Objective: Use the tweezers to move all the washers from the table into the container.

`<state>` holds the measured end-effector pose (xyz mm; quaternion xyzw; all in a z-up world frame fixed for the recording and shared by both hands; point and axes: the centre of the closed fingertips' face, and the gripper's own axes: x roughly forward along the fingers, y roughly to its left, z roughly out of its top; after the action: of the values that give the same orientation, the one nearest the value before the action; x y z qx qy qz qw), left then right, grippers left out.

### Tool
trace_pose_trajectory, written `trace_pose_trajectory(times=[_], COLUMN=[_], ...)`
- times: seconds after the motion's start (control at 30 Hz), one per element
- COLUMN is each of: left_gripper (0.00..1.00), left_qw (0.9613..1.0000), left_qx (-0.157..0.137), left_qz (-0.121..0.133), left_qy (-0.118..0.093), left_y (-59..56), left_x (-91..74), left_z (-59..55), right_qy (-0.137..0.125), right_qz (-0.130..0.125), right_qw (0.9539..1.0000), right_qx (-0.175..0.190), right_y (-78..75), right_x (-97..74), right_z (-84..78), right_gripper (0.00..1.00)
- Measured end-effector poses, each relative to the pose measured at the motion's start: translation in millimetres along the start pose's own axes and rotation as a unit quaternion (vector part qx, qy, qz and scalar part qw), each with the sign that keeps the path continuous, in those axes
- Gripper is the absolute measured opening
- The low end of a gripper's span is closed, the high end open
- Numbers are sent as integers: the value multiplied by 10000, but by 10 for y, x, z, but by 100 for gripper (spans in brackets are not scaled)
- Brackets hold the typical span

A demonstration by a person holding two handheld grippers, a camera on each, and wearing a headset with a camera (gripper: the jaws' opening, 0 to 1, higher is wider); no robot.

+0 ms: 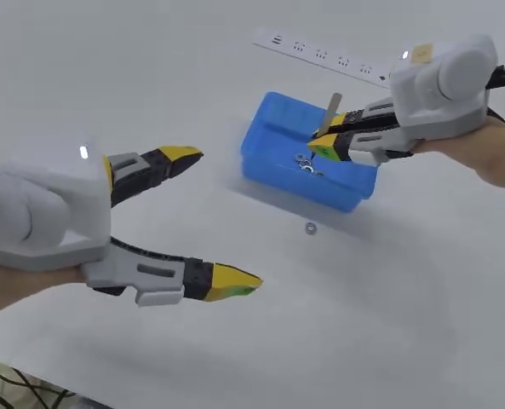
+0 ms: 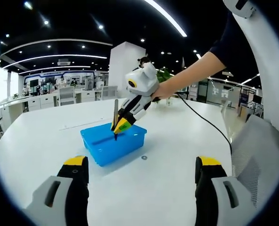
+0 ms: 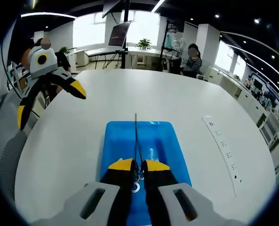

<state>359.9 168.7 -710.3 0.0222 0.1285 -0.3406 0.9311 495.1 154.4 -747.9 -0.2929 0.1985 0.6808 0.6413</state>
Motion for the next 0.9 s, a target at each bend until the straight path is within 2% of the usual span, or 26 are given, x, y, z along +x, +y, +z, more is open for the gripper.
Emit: trace_pose_trajectory(times=[0.13,0.23,0.37,0.47,0.53,0.67,0.73,0.8,0.83,0.9], left_gripper=[98,93,89,86,85,78,68,51,46,43], left_qw=[9999,9995,9994,9989,9980,9972,9962,9943,9937,9930], left_qx=[100,292,189,280,463,475,528,741,792,795], left_qz=[-44,-121,-263,-365,-419,-547,-650,-757,-788,-869], left_qy=[-22,3,-118,-135,-105,-196,-220,-76,-60,-34], left_y=[147,288,402,415,430,409,392,383,377,364], left_x=[156,323,525,639,726,882,952,1012,1032,1072], left_z=[120,230,397,469,517,676,729,711,713,723], right_qy=[12,41,60,46,40,77,86,105,107,103], right_qz=[38,62,110,117,117,131,149,172,186,221], right_qw=[10000,10000,9998,9998,9998,9996,9995,9993,9992,9990], right_qx=[-25,-62,-132,-164,-183,-250,-271,-317,-333,-369], right_y=[31,67,112,127,135,158,178,204,214,240], right_x=[-16,-34,-78,-105,-118,-129,-130,-128,-128,-131], right_z=[1,1,13,30,35,25,29,34,38,53], right_gripper=[8,8,8,8,8,8,8,8,8,8])
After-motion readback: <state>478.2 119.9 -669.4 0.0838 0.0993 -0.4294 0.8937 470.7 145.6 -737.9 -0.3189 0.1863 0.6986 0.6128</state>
